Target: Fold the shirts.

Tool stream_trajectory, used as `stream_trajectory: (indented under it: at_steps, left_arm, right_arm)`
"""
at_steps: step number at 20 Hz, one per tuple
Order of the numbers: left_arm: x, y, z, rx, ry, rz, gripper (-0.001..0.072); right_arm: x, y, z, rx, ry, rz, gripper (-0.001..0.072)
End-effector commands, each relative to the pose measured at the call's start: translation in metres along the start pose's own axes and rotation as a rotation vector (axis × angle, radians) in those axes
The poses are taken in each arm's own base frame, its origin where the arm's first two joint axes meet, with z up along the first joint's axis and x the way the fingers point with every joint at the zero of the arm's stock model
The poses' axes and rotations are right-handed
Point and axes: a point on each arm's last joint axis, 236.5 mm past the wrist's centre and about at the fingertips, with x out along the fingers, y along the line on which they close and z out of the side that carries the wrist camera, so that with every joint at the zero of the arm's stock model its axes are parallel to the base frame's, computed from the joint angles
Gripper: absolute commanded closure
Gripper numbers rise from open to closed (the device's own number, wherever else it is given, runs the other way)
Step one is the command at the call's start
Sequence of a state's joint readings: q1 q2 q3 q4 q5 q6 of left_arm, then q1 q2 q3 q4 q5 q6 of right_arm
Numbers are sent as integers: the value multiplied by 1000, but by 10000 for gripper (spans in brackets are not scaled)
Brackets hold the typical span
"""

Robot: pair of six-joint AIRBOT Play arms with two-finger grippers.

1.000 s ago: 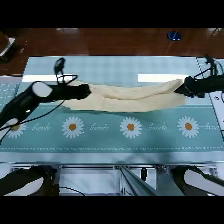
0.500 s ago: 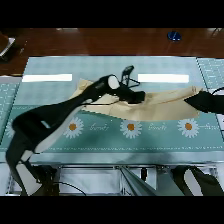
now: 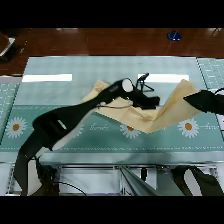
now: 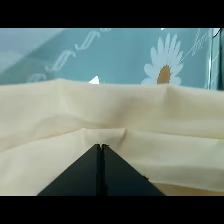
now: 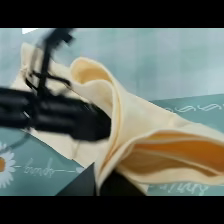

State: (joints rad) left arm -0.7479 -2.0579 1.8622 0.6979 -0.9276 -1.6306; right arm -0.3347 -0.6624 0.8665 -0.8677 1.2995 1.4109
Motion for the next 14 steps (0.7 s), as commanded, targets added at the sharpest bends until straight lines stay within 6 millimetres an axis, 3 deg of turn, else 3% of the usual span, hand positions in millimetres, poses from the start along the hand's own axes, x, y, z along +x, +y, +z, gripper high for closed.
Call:
stream_trajectory:
  at_steps: [1, 3, 5, 6, 8, 10, 11, 14]
  left_arm:
    - [-107, 51, 56, -7, -85, 124, 687]
    - [-200, 93, 76, -12, -149, 287, 688]
    - [-293, 113, 78, 5, -234, 442, 688]
    - [-336, 112, 75, 29, -297, 506, 688]
    - [-402, 100, 60, 68, -417, 592, 688]
    - [-445, 78, 30, 115, -527, 635, 688]
    - [-453, 69, 13, 133, -561, 636, 688]
    - [-451, 62, -44, 116, -643, 600, 687]
  right_arm:
    - [4, 18, 4, 31, -3, 82, 684]
    - [20, 35, 1, 25, 42, 149, 684]
    - [48, 60, -6, -11, 103, 205, 684]
    - [63, 74, -7, -39, 129, 227, 684]
    - [100, 110, -6, -96, 177, 271, 684]
    - [142, 142, -6, -140, 231, 302, 684]
    - [163, 155, -9, -157, 262, 312, 684]
    - [227, 182, -22, -190, 358, 330, 684]
